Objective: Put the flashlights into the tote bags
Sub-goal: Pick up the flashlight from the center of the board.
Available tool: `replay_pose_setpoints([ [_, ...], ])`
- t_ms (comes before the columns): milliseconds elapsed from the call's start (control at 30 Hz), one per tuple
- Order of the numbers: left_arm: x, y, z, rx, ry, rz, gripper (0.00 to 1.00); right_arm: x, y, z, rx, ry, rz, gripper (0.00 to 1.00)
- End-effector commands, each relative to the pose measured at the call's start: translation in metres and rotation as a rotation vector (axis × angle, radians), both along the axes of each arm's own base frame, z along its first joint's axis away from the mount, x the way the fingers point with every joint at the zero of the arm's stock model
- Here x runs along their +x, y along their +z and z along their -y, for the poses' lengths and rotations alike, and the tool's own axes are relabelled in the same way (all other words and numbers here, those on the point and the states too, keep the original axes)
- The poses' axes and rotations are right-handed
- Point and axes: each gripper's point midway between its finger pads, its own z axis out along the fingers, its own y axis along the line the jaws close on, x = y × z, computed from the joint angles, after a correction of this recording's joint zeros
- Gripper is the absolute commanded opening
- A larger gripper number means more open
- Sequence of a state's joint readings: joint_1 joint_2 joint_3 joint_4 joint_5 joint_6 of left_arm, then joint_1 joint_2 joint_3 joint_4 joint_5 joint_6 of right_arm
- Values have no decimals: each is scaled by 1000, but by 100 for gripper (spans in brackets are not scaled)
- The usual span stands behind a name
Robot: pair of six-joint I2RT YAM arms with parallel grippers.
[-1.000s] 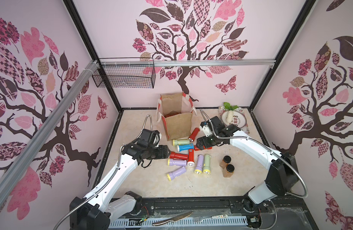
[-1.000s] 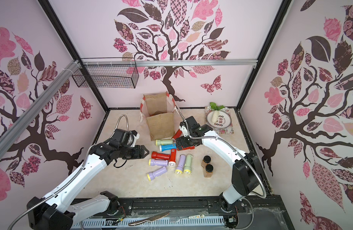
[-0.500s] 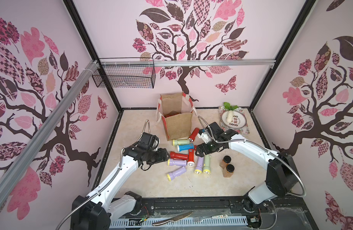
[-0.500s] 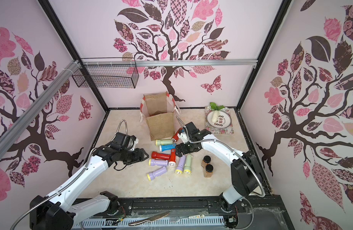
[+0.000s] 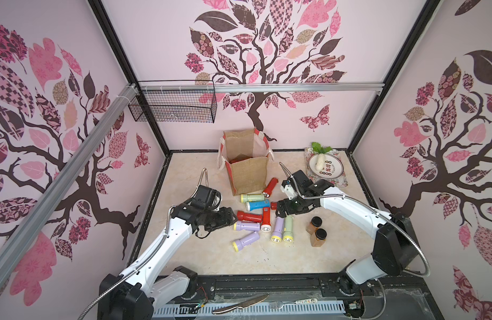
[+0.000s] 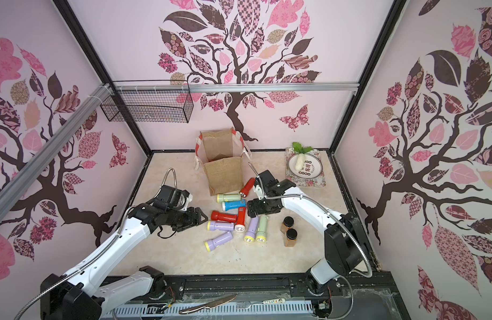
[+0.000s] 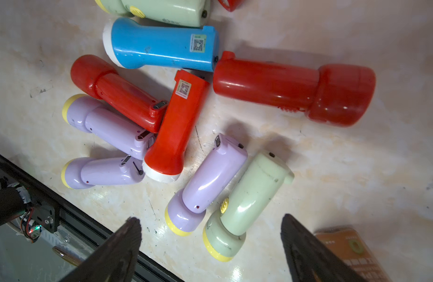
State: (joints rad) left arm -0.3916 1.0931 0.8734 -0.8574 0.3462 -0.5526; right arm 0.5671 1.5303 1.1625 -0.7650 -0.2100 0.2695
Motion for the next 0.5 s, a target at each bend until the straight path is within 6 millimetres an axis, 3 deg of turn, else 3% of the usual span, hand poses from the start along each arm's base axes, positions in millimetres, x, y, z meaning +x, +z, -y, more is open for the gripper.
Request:
replay_pose_setpoints([
  [0,7,16,5,-28,-30,77,74,-3,2,11,-31,-84,-3,91],
  [133,12,22,15,-103,-27,131,74,-4,-9,17,-62,-148,-34,90],
  [267,1,18,19,-61,-111,147,75,-9,-16,22,-87,-187,-70,89],
  [467,3,16,11,-10,-108,164,75,-16,-33,21,-74,-181,-104,87],
])
